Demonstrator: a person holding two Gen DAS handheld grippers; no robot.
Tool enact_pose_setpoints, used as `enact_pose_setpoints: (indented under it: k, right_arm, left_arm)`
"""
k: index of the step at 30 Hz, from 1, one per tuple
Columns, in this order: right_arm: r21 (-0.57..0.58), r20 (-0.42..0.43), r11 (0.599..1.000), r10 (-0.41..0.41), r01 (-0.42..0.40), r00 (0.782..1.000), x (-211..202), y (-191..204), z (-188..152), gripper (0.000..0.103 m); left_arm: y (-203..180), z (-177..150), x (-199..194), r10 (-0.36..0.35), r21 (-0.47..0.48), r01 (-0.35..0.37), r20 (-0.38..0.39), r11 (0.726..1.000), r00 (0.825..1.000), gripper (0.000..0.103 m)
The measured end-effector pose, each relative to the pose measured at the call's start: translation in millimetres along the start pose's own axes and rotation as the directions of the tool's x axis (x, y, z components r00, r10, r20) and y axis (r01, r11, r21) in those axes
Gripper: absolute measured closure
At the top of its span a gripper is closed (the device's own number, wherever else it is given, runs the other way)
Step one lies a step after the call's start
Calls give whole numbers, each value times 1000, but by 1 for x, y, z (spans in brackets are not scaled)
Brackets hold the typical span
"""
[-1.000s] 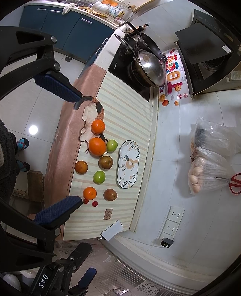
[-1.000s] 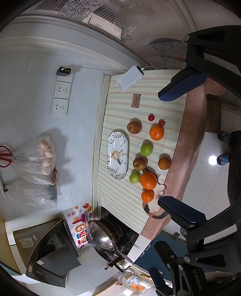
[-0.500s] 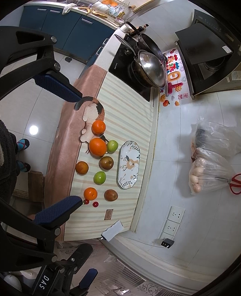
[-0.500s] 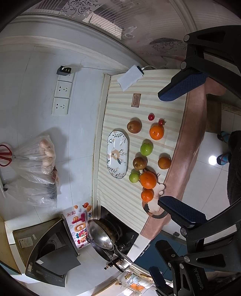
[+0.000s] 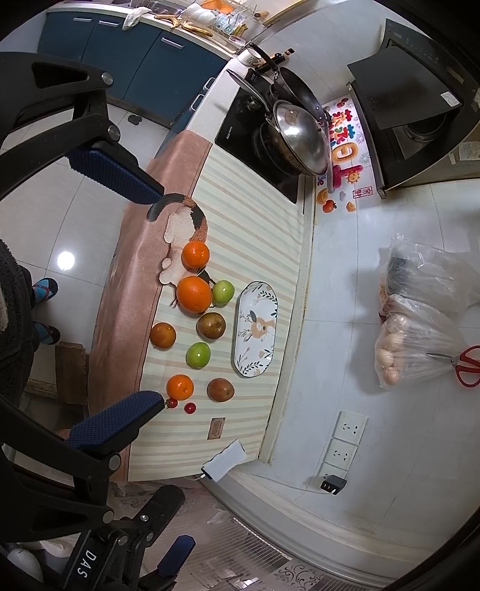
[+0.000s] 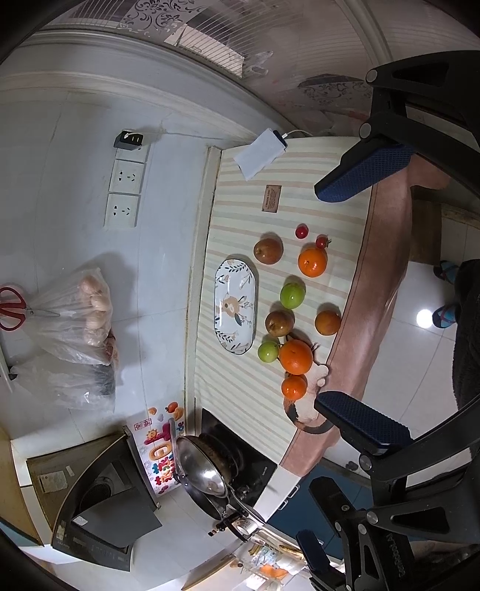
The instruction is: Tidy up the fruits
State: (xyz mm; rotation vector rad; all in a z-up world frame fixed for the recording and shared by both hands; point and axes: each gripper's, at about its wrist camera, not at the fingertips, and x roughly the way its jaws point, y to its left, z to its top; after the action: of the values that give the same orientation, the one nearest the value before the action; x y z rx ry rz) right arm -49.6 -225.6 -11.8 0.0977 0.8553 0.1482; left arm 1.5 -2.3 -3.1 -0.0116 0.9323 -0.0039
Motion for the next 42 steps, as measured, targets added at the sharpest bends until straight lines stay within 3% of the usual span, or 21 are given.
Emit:
enact_pose_setpoints:
  k: [10,15,20,26,30,35,38,42]
  right_arm:
    - [10,1,1000,3,-3,1000,0,3,-2,0]
    - [67,-10,998,20,-20,1000,16,7,-3,0]
    - [120,-43,993,4,1,999,52,14,-3,0]
    - [200,-148,980,45,-14,988,134,18,-4,0]
    - [248,-234,968,100,-40,967,201,19,-4,0]
    - [286,-306,958,113,-22,945,270,5,8,2]
    - [295,-322,955,84,16,943,298,-15,19,2]
    - [310,-368,949,72,49,927,335,-43,34,2]
  left_arm:
    - [0,1,1,-5,-1,5,-3,1000,1000,0]
    - [21,16,18,23,17,-23,28,1000,999,0]
    - [44,31,61,85,67,-85,2,994,996,0]
    - [70,39,140,132,95,-122,-105,988,986,1]
    - [73,44,201,104,98,-85,-212,992,972,4]
    - [51,51,267,94,148,-48,-323,988,942,9]
    - [31,52,304,100,209,-20,-380,978,919,9]
    - [11,47,354,95,262,37,-476,964,875,9]
